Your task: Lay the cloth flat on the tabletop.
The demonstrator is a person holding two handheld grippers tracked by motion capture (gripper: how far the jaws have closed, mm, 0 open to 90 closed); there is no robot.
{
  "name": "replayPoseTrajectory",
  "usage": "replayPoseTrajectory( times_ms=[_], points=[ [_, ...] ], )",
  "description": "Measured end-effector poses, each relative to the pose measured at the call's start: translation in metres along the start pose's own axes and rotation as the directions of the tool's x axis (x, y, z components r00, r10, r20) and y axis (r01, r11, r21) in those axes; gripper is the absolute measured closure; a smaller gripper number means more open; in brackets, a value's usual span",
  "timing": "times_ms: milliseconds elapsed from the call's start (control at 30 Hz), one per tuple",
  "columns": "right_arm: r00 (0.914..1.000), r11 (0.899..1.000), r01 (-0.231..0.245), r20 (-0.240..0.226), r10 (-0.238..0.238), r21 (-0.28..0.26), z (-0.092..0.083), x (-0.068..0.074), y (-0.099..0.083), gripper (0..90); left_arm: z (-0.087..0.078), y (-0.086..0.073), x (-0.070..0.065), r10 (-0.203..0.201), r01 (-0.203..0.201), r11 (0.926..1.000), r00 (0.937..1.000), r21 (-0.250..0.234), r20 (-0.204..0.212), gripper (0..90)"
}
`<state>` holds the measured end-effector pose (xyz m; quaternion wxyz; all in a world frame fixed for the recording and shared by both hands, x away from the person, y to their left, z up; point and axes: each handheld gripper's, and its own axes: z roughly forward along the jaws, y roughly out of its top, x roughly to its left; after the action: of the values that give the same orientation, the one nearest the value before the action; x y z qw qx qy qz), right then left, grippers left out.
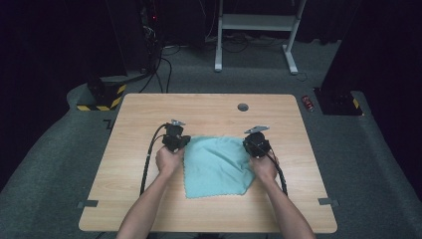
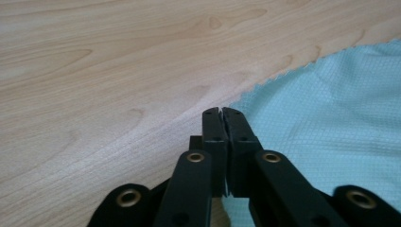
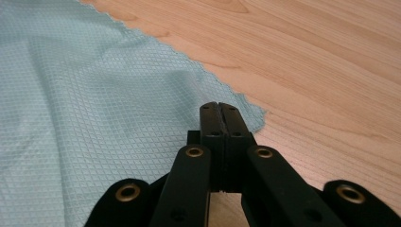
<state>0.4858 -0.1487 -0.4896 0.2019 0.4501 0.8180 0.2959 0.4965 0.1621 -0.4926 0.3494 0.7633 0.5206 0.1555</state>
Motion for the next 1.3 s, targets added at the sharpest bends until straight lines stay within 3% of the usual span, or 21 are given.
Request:
replayPoseTrajectory(
  times_ms=[100, 267, 367, 400, 567, 667, 733, 900, 967, 1033, 1100, 1167, 1233, 1267, 1300],
  points=[
    [0.9999, 1.0, -0.015, -0.007, 0.015, -0.024, -0.005, -0.001, 0.0, 80.5, -0.008, -0.003, -0.002, -0.013, 0.013, 0.9998, 0.9999, -0.017, 0.005, 70.0],
    [0.9995, 0.998, -0.003, -0.031, 0.001, -0.06, -0.023, 0.001, -0.007, 76.0, -0.022, -0.016, -0.009, 0.024, -0.024, 0.9997, 0.9996, -0.009, 0.015, 62.0],
    [0.9985, 0.999, -0.006, -0.055, 0.003, -0.048, -0.027, 0.0, -0.015, 73.0, -0.029, -0.025, -0.012, 0.018, -0.018, 0.9998, 0.9997, -0.012, 0.018, 58.5],
    [0.9967, 0.999, -0.03, -0.077, 0.027, -0.04, -0.027, -0.001, -0.018, 71.9, -0.03, -0.028, -0.015, 0.017, -0.017, 0.9998, 0.9997, -0.012, 0.018, 56.9],
    [0.9954, 1.0, -0.019, -0.094, 0.019, 0.004, -0.018, 0.005, -0.032, 68.0, -0.034, -0.042, -0.029, 0.071, -0.072, 0.9972, 0.9972, 0.02, 0.023, 52.7],
    [0.9945, 1.0, -0.028, -0.101, 0.029, 0.011, -0.011, 0.007, -0.033, 68.0, -0.028, -0.048, -0.033, 0.085, -0.086, 0.995, 0.996, 0.05, 0.03, 55.4],
    [0.9956, 1.0, -0.018, -0.092, 0.02, 0.02, -0.008, 0.01, -0.033, 70.7, -0.021, -0.05, -0.034, 0.107, -0.107, 0.9908, 0.9942, 0.083, 0.002, 59.0],
    [0.998, 0.999, 0.024, -0.059, -0.022, 0.024, -0.003, 0.014, -0.033, 89.2, -0.017, -0.046, -0.03, 0.137, -0.133, 0.9875, 0.9898, 0.084, -0.039, 79.8],
    [0.9978, 0.999, 0.044, -0.051, -0.043, 0.027, -0.003, 0.015, -0.031, 90.0, -0.015, -0.043, -0.03, 0.163, -0.158, 0.9825, 0.9852, 0.1, -0.052, 89.8],
    [0.9983, 0.999, 0.049, -0.032, -0.049, 0.003, -0.005, 0.014, -0.03, 90.0, -0.013, -0.039, -0.029, 0.192, -0.184, 0.9772, 0.979, 0.106, -0.07, 90.0],
    [0.999, 1.0, 0.017, -0.041, -0.018, -0.022, -0.008, 0.01, -0.026, 90.0, -0.011, -0.035, -0.026, 0.195, -0.184, 0.9755, 0.9772, 0.12, -0.085, 90.0],
    [0.9993, 0.999, 0.016, -0.033, -0.017, -0.033, -0.011, 0.007, -0.021, 90.0, -0.012, -0.03, -0.022, 0.174, -0.164, 0.9807, 0.9806, 0.107, -0.091, 90.0],
    [0.9995, 1.0, 0.013, -0.03, -0.014, -0.023, -0.009, 0.006, -0.021, 90.0, -0.017, -0.028, -0.022, 0.136, -0.132, 0.989, 0.989, 0.067, -0.058, 90.0],
    [0.9994, 1.0, 0.012, -0.033, -0.012, -0.013, -0.007, 0.005, -0.021, 89.5, -0.019, -0.028, -0.024, 0.139, -0.136, 0.9886, 0.9895, 0.065, -0.041, 90.0],
    [0.9993, 1.0, 0.002, -0.037, -0.003, -0.014, -0.007, 0.005, -0.022, 88.2, -0.022, -0.029, -0.03, 0.148, -0.147, 0.9868, 0.9889, 0.068, -0.012, 83.8]
  ],
)
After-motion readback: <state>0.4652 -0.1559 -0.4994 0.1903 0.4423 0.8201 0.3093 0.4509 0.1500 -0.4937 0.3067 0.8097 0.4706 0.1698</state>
